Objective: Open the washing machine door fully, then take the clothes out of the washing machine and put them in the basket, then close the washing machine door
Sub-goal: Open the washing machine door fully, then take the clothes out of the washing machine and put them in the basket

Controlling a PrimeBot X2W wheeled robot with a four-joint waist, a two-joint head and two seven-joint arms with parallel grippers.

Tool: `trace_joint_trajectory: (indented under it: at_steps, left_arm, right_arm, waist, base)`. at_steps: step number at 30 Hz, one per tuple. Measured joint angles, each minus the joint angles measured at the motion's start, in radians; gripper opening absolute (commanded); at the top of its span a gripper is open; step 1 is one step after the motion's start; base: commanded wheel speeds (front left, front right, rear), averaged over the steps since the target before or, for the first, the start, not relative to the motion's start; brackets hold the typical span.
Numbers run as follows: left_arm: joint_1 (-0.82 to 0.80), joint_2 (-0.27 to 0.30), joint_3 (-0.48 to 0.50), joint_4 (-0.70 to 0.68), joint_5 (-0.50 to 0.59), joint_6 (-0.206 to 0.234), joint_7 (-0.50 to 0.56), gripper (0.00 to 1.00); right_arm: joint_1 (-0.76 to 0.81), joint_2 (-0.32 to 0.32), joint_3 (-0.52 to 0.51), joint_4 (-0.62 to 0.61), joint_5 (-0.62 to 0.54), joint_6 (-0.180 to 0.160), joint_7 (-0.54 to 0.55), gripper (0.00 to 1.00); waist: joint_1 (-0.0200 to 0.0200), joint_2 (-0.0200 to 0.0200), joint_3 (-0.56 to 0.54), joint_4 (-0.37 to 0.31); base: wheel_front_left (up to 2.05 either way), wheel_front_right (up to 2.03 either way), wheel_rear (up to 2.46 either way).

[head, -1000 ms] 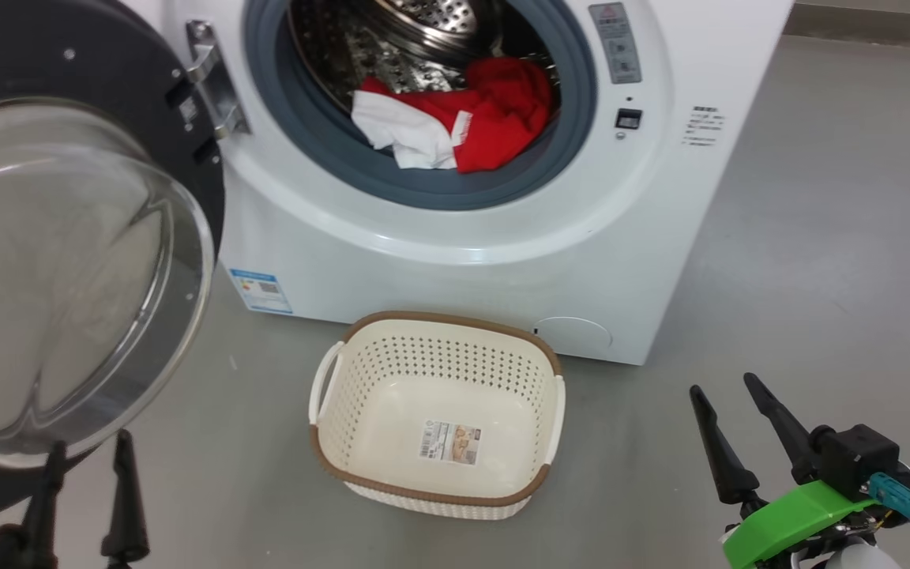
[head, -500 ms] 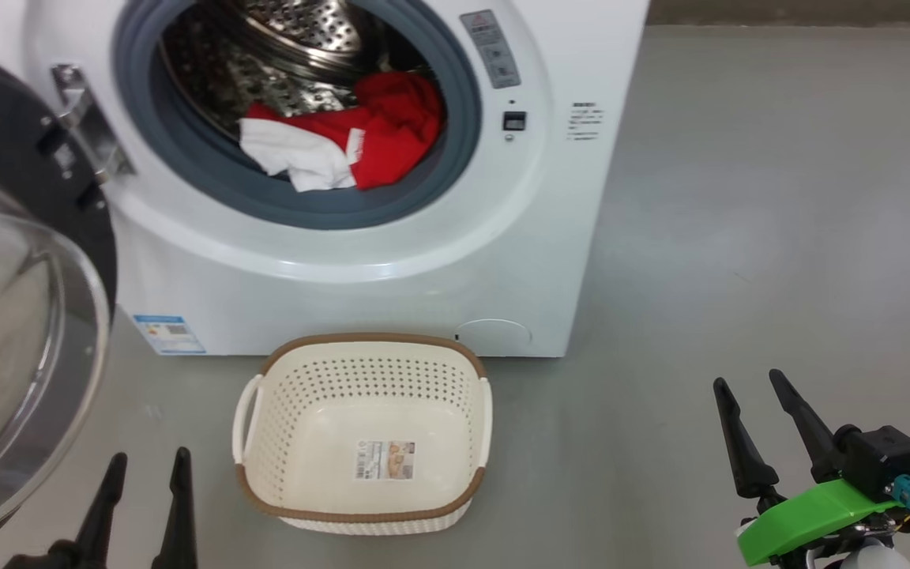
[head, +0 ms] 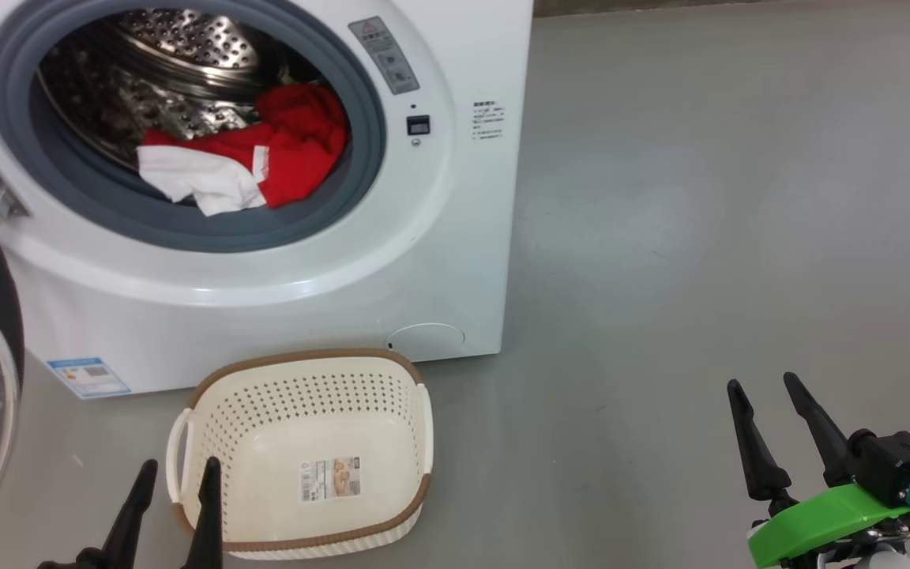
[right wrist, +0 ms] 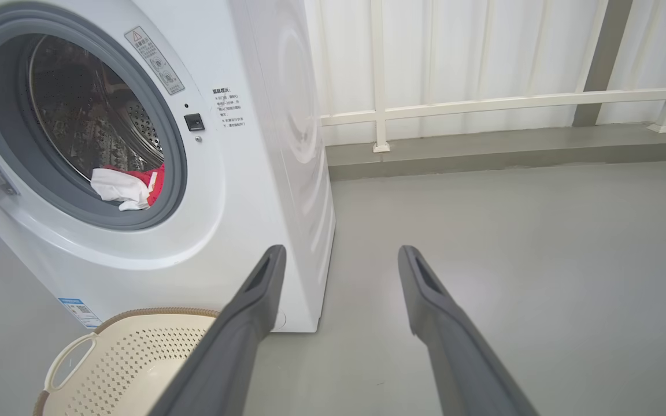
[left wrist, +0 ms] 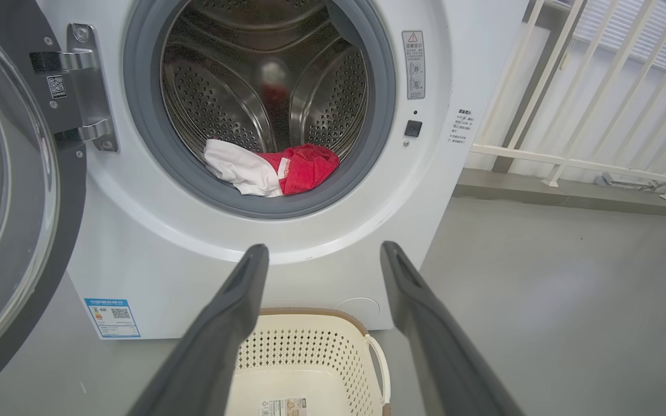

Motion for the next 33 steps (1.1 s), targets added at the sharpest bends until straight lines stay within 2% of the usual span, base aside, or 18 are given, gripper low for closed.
trace_joint_trajectory:
  at_steps: [9, 33]
  left_arm:
    - [0.019, -0.006, -0.013, -0.003, -0.006, 0.000, 0.000, 1.00]
    - [0.019, -0.006, -0.010, -0.002, -0.012, 0.000, 0.000, 1.00]
  right_arm:
    - [0.004, 0.000, -0.012, -0.002, 0.000, 0.000, 0.000, 1.00]
    - [0.024, 0.000, -0.019, -0.006, 0.000, 0.000, 0.000, 1.00]
  waist:
    - [0.0000, 0.0000, -0.016, -0.033]
    - [0.0000, 0.0000, -0.028, -0.015]
  base:
    - [0.00, 0.00, 0.00]
    - [0.00, 0.00, 0.00]
